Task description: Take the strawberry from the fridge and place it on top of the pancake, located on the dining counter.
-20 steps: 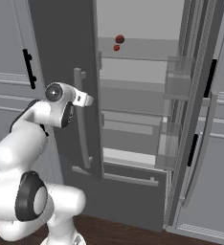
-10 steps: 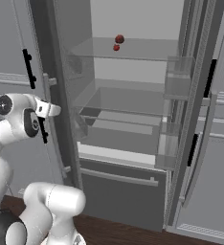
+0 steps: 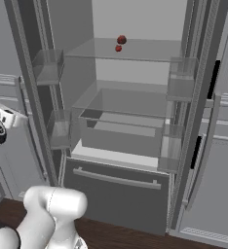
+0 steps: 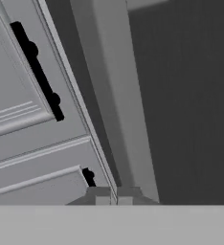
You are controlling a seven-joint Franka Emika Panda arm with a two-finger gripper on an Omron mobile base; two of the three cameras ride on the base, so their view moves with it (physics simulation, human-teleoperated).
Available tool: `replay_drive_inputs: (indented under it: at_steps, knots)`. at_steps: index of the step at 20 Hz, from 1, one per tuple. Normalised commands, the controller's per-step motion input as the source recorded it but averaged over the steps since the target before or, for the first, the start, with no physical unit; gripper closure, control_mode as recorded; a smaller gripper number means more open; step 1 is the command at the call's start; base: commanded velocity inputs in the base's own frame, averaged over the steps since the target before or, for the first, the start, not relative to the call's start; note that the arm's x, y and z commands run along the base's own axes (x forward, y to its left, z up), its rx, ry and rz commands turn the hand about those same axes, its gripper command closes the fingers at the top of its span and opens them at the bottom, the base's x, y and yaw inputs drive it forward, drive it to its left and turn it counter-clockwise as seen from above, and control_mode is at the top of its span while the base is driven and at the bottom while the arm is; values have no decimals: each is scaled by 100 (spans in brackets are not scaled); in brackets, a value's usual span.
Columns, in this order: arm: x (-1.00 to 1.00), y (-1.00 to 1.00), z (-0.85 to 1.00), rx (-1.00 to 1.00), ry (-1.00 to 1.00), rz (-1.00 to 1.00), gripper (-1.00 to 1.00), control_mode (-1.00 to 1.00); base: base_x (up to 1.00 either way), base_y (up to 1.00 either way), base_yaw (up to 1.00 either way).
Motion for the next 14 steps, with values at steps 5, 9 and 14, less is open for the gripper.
replay_drive_inputs:
  at_steps: [5,9,14]
  knots:
    - [-28,100,-2,15,0,0,100,-100,0,0,0]
    - [-59,38,22,19,0,-6,100,-100,0,0,0]
    - [-97,-100,46,29,0,-7,100,-100,0,0,0]
